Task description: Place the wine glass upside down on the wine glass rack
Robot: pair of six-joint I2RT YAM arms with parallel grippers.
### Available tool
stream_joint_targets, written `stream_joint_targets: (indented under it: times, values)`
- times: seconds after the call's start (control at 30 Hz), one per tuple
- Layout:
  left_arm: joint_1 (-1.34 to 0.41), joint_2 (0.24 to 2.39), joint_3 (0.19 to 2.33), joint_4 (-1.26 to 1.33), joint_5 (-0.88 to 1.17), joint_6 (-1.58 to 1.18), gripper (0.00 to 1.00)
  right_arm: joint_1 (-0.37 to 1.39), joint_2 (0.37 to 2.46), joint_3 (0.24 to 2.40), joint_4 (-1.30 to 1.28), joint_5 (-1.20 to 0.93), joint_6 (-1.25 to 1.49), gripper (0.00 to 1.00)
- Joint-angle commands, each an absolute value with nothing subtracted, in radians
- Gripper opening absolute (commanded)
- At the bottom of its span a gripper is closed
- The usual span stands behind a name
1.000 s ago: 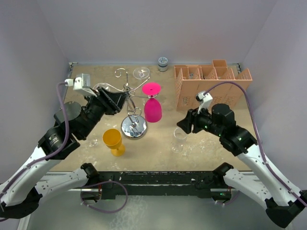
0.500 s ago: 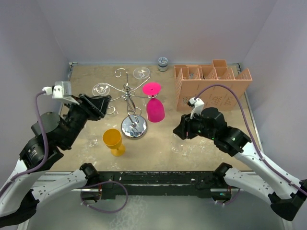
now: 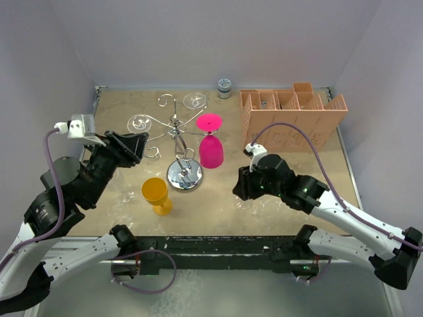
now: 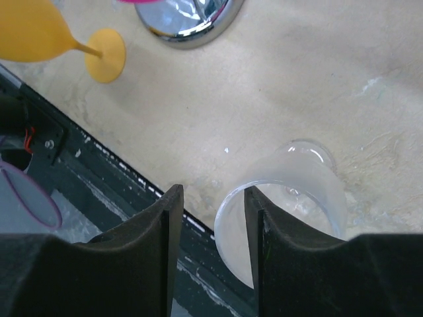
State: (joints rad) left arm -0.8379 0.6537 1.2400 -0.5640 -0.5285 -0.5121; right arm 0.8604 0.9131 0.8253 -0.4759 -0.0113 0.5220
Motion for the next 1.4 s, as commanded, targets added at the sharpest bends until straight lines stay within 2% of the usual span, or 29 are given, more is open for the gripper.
stream_joint_targets:
  times: [0.0,0.1,0.37,0.63,0.87,1.1,1.37]
  values:
    - [-0.834,0.641,1.266,-0.547,-0.532,-0.502,0.45,0.885,0.944,0.833,-0.450,0.071,0.553,0.42]
    - [-0.834,0.636,1.268,-0.545,-0.527,-0.504,0.45,0.891,0.968,0.842,-0.441,0.089,0.545,0.34]
    - [-0.834,0.633,1.277,-0.547,-0.503,-0.513,0.45,0.893,0.992,0.880,-0.466,0.163,0.548,0.01]
    - [-0.834,0.651,1.279,-0.497,-0.427,-0.540,0.46,0.893,0.917,0.937,-0.461,0.278,0.564,0.00]
    - [-0.834,0.734,1.297,-0.417,-0.331,-0.634,0.49,0.893,0.831,0.973,-0.347,0.406,0.564,0.00]
    - [-0.834,0.865,1.274,-0.230,-0.185,-0.871,0.51,0.893,0.746,1.008,-0.227,0.550,0.586,0.00]
    - [-0.835,1.008,1.268,-0.062,-0.191,-1.087,0.51,0.893,0.648,1.047,-0.155,0.646,0.605,0.00]
